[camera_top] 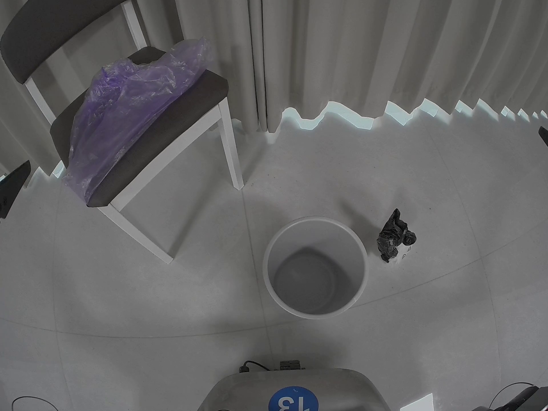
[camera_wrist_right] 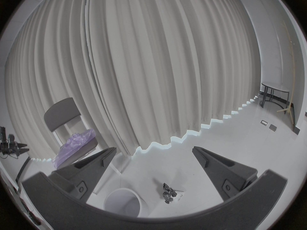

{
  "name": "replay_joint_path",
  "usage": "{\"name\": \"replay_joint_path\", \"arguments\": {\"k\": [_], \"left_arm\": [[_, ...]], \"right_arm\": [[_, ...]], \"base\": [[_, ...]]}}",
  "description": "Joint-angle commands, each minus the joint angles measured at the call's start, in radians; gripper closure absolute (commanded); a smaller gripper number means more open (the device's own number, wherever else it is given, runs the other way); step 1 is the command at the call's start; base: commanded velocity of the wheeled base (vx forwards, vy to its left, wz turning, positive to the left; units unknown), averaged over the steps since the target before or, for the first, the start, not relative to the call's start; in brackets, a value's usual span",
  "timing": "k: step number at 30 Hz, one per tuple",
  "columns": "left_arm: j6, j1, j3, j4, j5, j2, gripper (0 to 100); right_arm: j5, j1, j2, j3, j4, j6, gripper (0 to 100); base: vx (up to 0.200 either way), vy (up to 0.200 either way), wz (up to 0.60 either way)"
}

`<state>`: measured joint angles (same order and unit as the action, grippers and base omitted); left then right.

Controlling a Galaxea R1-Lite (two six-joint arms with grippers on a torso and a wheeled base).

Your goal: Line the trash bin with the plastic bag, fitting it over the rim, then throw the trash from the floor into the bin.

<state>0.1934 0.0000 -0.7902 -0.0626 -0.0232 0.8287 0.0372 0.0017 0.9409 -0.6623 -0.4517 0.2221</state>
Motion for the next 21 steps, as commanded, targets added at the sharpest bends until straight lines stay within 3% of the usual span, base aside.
{"name": "replay_joint_path", "arguments": {"k": [1, 8, 13, 21], "left_arm": [[0.031, -0.003, -0.075, -0.002, 0.0, 0.109, 0], [0.037, -0.023, -0.161, -0.002, 0.011, 0.201, 0], [0.05, -0.1, -0.208, 0.001, 0.089, 0.282, 0], [0.12, -0.144, -0.218, 0.0, 0.144, 0.408, 0]], "right_arm": [[-0.016, 0.014, 0.078, -0.014, -0.036, 0.031, 0], [-0.065, 0.101, 0.116, -0.011, -0.076, 0.037, 0], [-0.197, 0.239, 0.121, 0.0, -0.07, 0.029, 0], [-0.287, 0.319, 0.182, 0.007, -0.074, 0.019, 0]], "base": [[0.0, 0.0, 0.0], [0.0, 0.0, 0.0], [0.0, 0.0, 0.0], [0.0, 0.0, 0.0]]}}
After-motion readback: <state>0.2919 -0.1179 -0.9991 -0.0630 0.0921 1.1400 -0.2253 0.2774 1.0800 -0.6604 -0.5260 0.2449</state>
